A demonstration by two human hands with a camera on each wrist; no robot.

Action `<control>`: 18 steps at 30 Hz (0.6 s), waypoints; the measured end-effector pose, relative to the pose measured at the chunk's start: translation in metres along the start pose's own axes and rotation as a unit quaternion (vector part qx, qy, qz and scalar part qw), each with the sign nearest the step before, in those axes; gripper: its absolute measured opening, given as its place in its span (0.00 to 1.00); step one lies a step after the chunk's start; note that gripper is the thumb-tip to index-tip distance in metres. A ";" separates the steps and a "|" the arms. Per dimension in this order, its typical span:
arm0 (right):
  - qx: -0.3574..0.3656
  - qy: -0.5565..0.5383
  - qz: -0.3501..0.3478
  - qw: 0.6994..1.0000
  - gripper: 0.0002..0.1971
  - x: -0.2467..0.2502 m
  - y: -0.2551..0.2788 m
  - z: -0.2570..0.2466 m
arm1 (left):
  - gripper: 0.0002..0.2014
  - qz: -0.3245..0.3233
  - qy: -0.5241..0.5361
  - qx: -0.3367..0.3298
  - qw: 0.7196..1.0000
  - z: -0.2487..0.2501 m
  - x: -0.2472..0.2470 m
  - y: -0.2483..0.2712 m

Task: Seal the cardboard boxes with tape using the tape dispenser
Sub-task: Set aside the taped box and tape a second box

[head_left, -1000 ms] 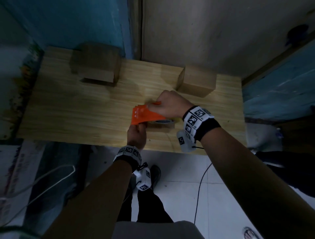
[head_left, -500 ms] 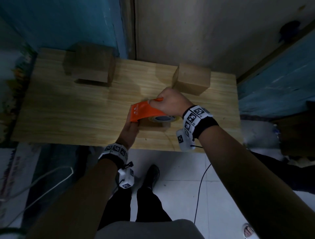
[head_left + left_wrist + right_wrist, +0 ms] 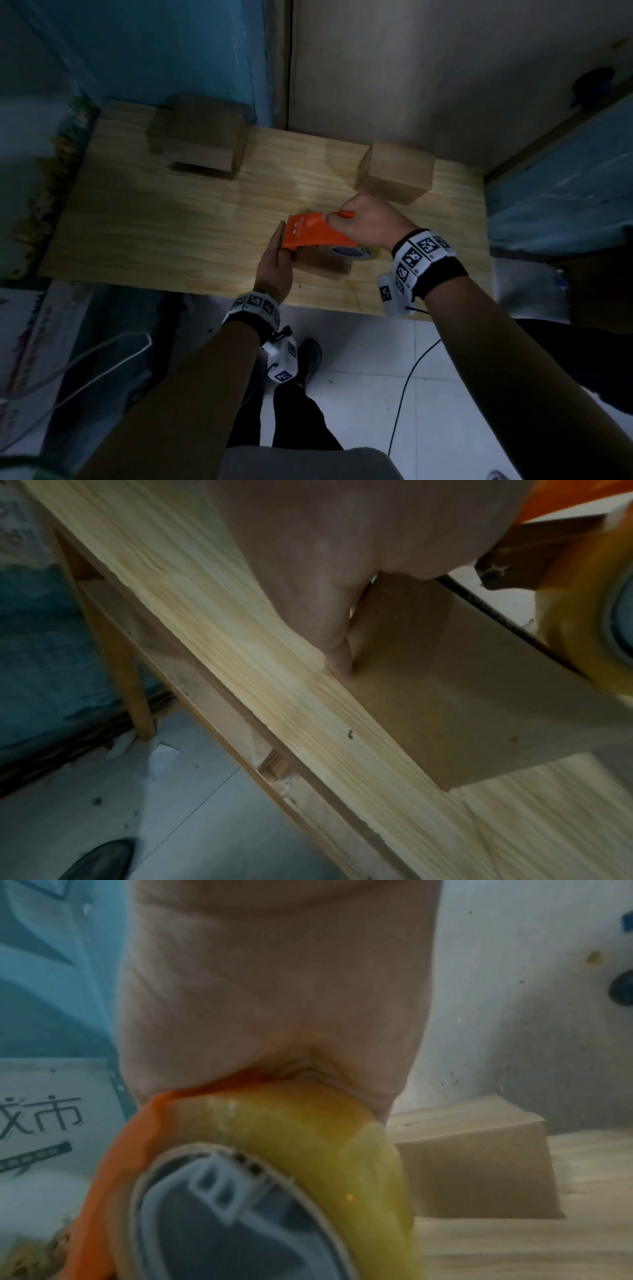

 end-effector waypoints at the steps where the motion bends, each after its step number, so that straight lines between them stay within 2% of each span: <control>1: -0.001 -0.001 0.001 1.000 0.28 0.000 0.001 0.000 | 0.31 0.004 -0.002 0.000 1.000 0.001 0.000 0.000; 4: 0.001 0.000 0.008 1.000 0.28 -0.003 0.003 0.002 | 0.30 -0.009 -0.009 0.004 1.000 -0.011 0.001 -0.005; 7: 0.007 0.002 0.013 1.000 0.29 -0.006 0.001 0.001 | 0.28 -0.079 0.033 0.026 0.996 -0.004 0.006 -0.006; 11: 0.012 0.004 0.021 1.000 0.28 -0.009 -0.002 -0.002 | 0.30 -0.085 0.136 0.127 0.979 0.011 0.010 -0.014; 13: 0.014 0.007 0.020 1.000 0.28 -0.012 -0.003 -0.003 | 0.25 -0.076 0.150 0.141 0.976 0.013 0.011 -0.015; 15: 0.015 0.002 0.023 1.000 0.28 -0.012 -0.002 -0.002 | 0.19 -0.059 0.123 0.139 0.981 0.013 0.016 -0.015; 18: 0.015 -0.022 0.030 0.999 0.28 -0.009 0.000 0.003 | 0.16 -0.046 0.032 0.098 0.994 0.015 0.015 -0.020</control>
Point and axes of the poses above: each hand's wrist, its own y-axis away from the middle knuckle, its own x-axis out of the back of the hand, z = x × y, the point moved 1 cm from there along -y, towards the middle knuckle, and after that the axes turned 7 degrees about -y, right-handed, at the moved point
